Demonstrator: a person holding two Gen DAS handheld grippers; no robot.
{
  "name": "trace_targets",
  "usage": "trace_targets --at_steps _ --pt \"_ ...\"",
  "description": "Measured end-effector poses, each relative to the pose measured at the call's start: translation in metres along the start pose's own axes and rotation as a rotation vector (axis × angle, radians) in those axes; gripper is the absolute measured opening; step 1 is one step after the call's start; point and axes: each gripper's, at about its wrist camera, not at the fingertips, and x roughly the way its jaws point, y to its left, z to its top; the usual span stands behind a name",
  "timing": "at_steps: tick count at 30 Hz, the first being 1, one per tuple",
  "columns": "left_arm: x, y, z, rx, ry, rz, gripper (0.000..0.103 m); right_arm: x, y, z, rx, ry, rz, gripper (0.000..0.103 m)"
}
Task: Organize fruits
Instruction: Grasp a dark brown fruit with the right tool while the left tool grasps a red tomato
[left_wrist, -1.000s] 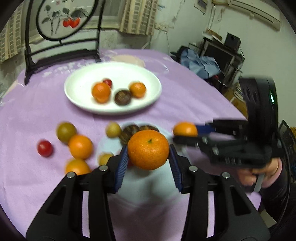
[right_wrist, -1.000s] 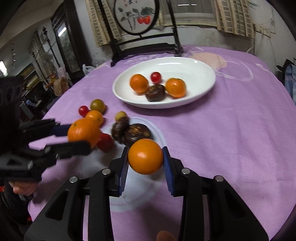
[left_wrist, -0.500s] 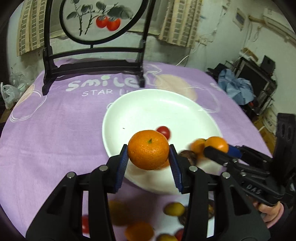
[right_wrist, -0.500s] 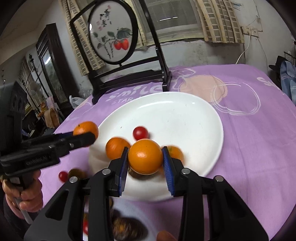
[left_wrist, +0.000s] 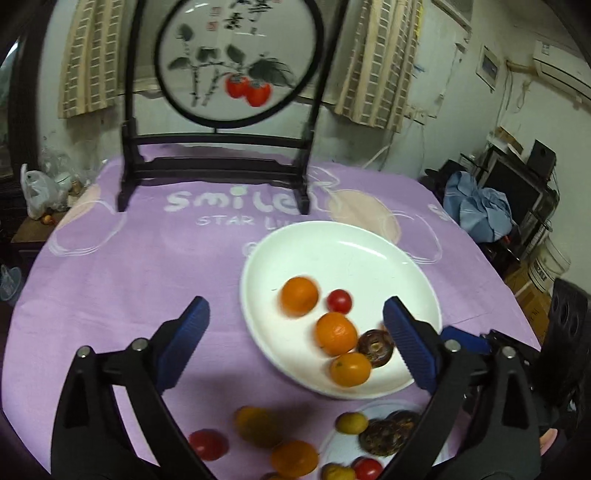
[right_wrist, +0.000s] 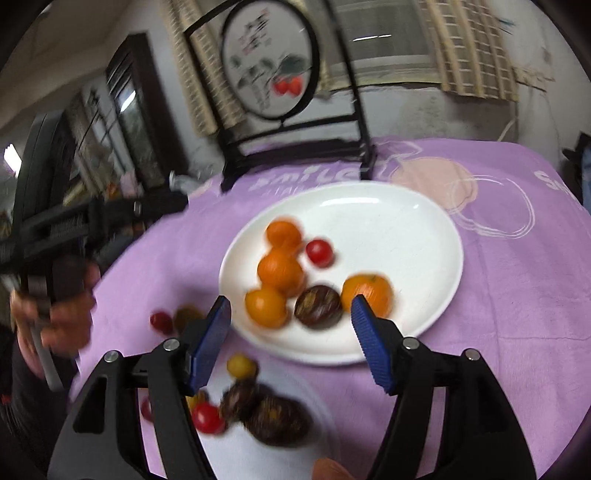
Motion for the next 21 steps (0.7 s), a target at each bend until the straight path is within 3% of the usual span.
trace_targets --at_steps 6,11,21 --pt "-0.008 0.051 -0.021 -0.114 0.029 0.071 0.097 0.007 0.011 -0.018 -0.072 0.122 0.033 0.068" --pt "-0.022 0.091 -0.031 -0.240 0.012 0.085 0.097 -0.001 0.012 -0.024 -0.114 0.141 0.059 0.068" --pt "-0.029 0.104 -0.052 -0.241 0.042 0.118 0.097 0.004 0.033 -0.054 -0.349 0.234 -0.013 0.068"
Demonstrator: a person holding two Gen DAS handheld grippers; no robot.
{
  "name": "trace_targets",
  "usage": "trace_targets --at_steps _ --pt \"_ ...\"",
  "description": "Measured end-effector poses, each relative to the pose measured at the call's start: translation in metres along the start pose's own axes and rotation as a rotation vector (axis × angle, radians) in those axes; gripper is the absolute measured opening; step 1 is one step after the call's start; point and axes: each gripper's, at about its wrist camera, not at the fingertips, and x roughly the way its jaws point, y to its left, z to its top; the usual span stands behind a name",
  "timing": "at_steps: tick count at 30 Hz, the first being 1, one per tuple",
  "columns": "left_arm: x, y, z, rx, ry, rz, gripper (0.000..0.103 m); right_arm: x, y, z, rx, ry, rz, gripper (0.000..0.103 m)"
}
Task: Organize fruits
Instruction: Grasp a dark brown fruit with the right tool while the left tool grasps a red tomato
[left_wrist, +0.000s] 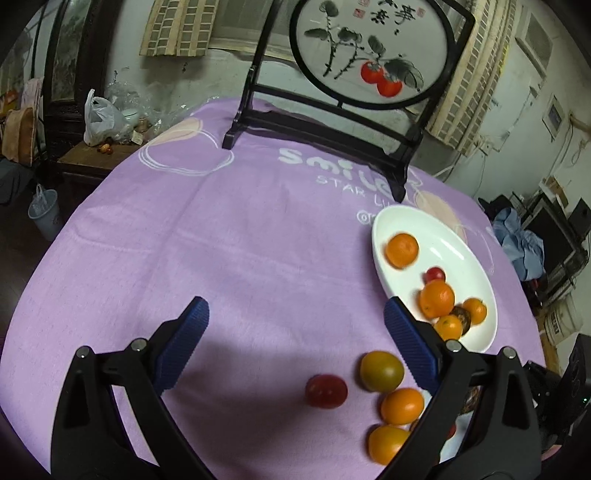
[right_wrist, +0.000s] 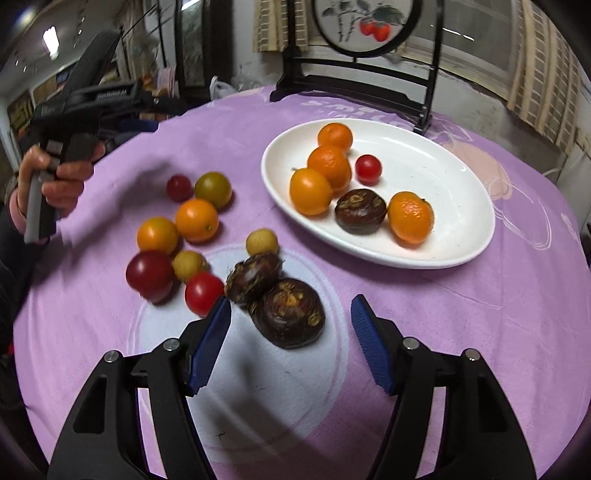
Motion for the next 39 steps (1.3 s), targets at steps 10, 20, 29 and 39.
trace_targets --at_steps 10,20,29,39 --pt "-0.007 -0.010 -0.015 0.070 0.005 -0.003 0.097 0.018 0.013 -0.003 -0.068 0.024 -0.072 0.060" --pt "-0.008 -0.007 -0.015 0.075 0.006 0.004 0.097 0.019 0.013 -0.002 -0.061 0.054 -0.082 0.047" --pt "-0.003 -0.008 -0.024 0.155 0.038 0.006 0.096 -0.016 -0.024 0.000 0.193 -0.055 0.040 0.047" --pt "0.015 -0.040 -0.055 0.395 0.105 0.006 0.057 -0.023 -0.028 0.001 0.254 -0.107 0.029 0.047"
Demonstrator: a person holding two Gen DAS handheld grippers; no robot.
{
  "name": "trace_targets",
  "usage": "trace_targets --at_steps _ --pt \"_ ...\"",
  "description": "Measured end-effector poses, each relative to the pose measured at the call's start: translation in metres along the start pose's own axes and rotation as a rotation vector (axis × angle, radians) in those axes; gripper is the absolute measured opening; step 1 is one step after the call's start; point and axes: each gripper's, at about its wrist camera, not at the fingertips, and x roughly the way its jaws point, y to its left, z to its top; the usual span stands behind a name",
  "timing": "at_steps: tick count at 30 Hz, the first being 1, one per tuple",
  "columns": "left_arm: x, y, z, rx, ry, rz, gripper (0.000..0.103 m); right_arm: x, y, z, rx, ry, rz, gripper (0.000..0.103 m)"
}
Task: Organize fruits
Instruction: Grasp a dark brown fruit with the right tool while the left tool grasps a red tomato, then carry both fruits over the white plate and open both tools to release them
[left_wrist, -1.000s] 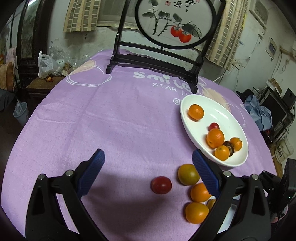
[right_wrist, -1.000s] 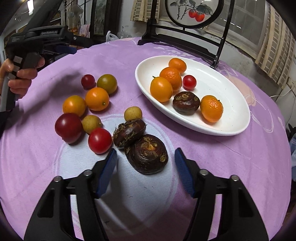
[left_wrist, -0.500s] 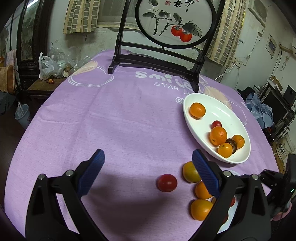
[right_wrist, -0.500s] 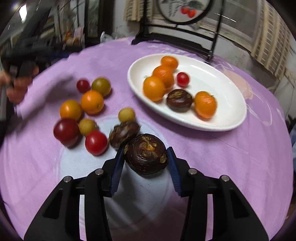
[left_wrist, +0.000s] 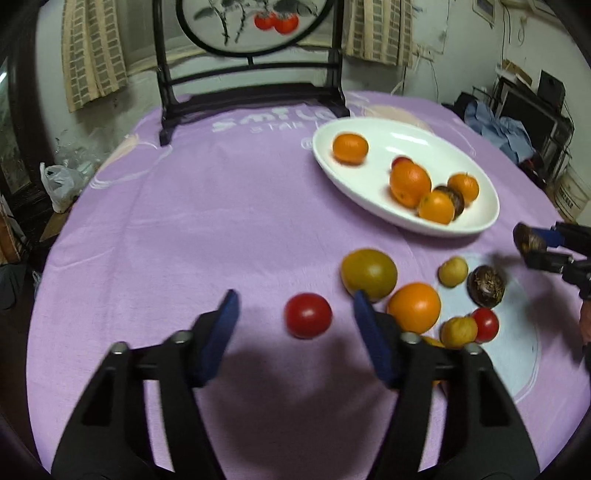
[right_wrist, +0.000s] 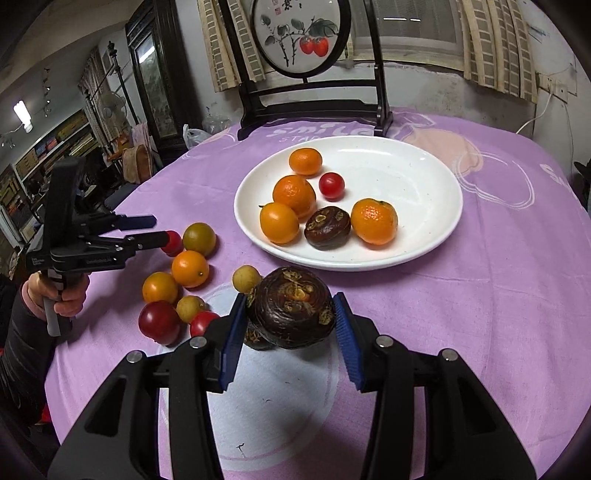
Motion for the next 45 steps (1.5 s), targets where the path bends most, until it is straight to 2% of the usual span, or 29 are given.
trace_targets --at_steps 2,7,15,17,19,26,29,32,35,37,40,45 --pt "0.007 0.000 -0.002 -0.003 0.026 -0.013 0.052 0.001 -0.001 0.000 0.003 0.002 -0.004 0.047" --pt "0.015 -0.008 -0.007 0.031 0.042 -0.008 0.048 0.000 0.000 -0.001 0.005 -0.001 -0.003 0.047" --pt "0.025 -0.013 -0.007 0.058 0.045 0.019 0.048 0.000 0.001 -0.002 0.006 -0.008 -0.015 0.047" --pt "0.026 -0.011 -0.006 0.048 0.050 0.008 0.044 0.000 0.001 -0.002 0.005 -0.011 -0.017 0.047" --pt "0.027 -0.009 -0.006 0.037 0.060 -0.004 0.032 0.000 0.002 -0.002 0.002 -0.012 -0.017 0.047" --pt "0.024 -0.013 -0.006 0.043 0.055 0.002 0.031 -0.001 0.005 -0.001 -0.004 -0.023 -0.015 0.047" --pt "0.016 -0.020 -0.006 0.055 0.029 0.007 0.031 -0.003 0.006 -0.001 0.002 -0.035 0.001 0.047" --pt "0.004 -0.025 -0.002 0.041 -0.006 -0.020 0.031 -0.007 0.006 0.001 0.013 -0.070 0.020 0.047" --pt "-0.010 -0.031 0.007 -0.006 -0.053 -0.103 0.031 -0.013 0.002 0.010 0.046 -0.137 0.016 0.047" --pt "-0.015 -0.040 0.020 -0.027 -0.084 -0.138 0.031 -0.016 -0.006 0.020 0.090 -0.205 -0.044 0.047" --pt "-0.011 -0.056 0.043 -0.031 -0.119 -0.123 0.031 -0.011 -0.023 0.035 0.164 -0.263 -0.120 0.047" --pt "0.020 -0.073 0.084 -0.052 -0.111 -0.114 0.031 0.014 -0.051 0.052 0.237 -0.252 -0.163 0.047"
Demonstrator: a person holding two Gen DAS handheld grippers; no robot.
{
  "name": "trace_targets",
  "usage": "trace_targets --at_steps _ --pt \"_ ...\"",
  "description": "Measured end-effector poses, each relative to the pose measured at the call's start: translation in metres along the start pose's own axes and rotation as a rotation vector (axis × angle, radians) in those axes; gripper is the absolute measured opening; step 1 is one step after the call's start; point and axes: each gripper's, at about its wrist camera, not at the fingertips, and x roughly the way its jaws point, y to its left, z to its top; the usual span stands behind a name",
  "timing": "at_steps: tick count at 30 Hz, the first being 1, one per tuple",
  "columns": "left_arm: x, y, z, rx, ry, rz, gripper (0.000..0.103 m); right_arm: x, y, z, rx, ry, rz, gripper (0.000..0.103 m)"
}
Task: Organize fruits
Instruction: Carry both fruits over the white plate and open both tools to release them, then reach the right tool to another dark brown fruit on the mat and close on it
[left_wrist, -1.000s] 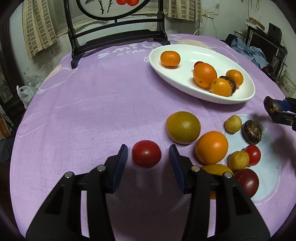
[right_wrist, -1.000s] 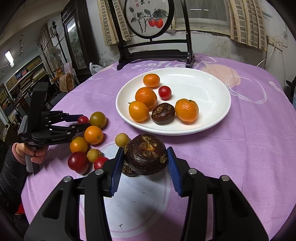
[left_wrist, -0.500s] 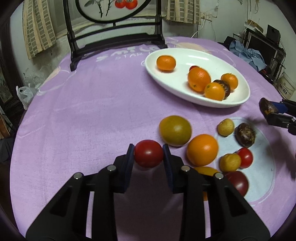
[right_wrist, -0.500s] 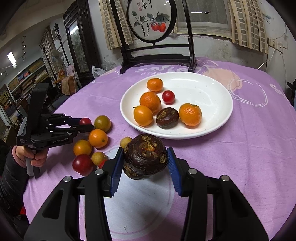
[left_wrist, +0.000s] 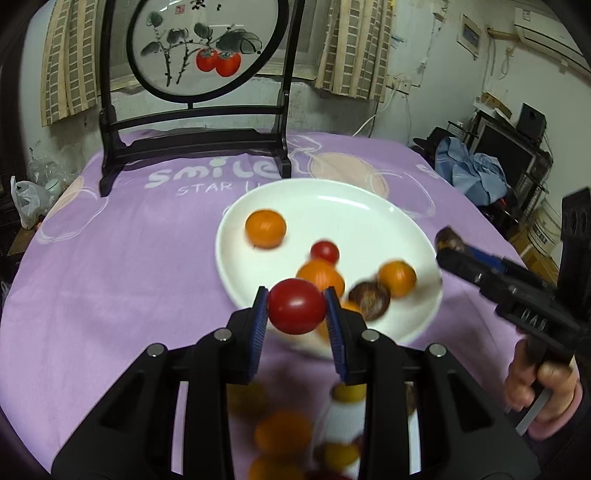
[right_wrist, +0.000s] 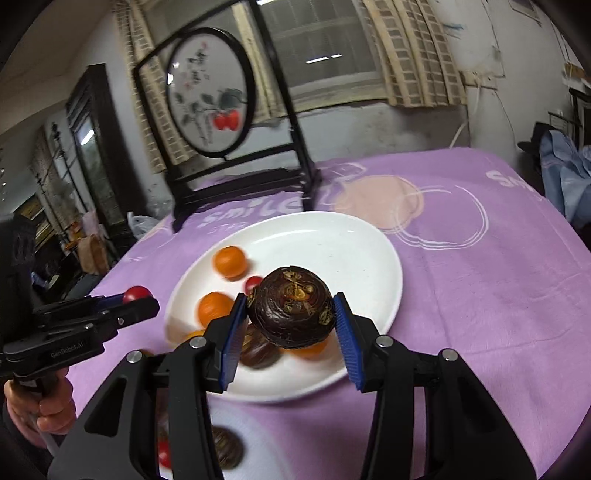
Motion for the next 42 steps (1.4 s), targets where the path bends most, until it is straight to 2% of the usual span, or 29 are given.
trace_targets --at_steps 4,6,7,8,11,14,17,22,30,39,42 --pt "0.025 0.001 0.012 -0.029 0.032 0.024 0.031 0.019 -0.007 0.004 0.018 0.015 0.009 0.048" --pt "0.035 0.005 0.016 -0.072 0.052 0.023 0.034 0.020 -0.008 0.002 0.023 0.015 0.017 0.058" --pt "0.040 0.009 0.017 -0.111 0.074 0.015 0.061 0.019 -0.006 0.002 0.020 0.024 0.016 0.059" --pt "0.039 0.012 0.017 -0.144 0.078 0.013 0.082 0.016 -0.005 0.002 0.015 0.026 0.019 0.059" --pt "0.019 0.012 0.018 -0.130 0.027 0.019 0.086 -0.002 0.001 0.005 0.003 -0.009 0.031 0.063" --pt "-0.005 0.015 0.016 -0.131 -0.015 0.026 0.095 -0.015 0.008 0.001 -0.011 0.005 0.080 0.065" --pt "-0.021 0.021 0.003 -0.128 -0.028 0.041 0.096 -0.022 0.021 -0.009 -0.077 0.045 0.108 0.065" --pt "-0.037 0.034 -0.026 -0.120 -0.029 0.133 0.096 -0.025 0.042 -0.032 -0.190 0.095 0.078 0.065" --pt "-0.060 0.049 -0.052 -0.157 -0.041 0.149 0.097 -0.021 0.063 -0.065 -0.309 0.233 0.111 0.065" --pt "-0.069 0.048 -0.057 -0.144 -0.060 0.162 0.097 -0.005 0.068 -0.079 -0.365 0.299 0.089 0.065" --pt "-0.070 0.047 -0.057 -0.146 -0.063 0.158 0.097 0.002 0.068 -0.084 -0.370 0.329 0.078 0.061"
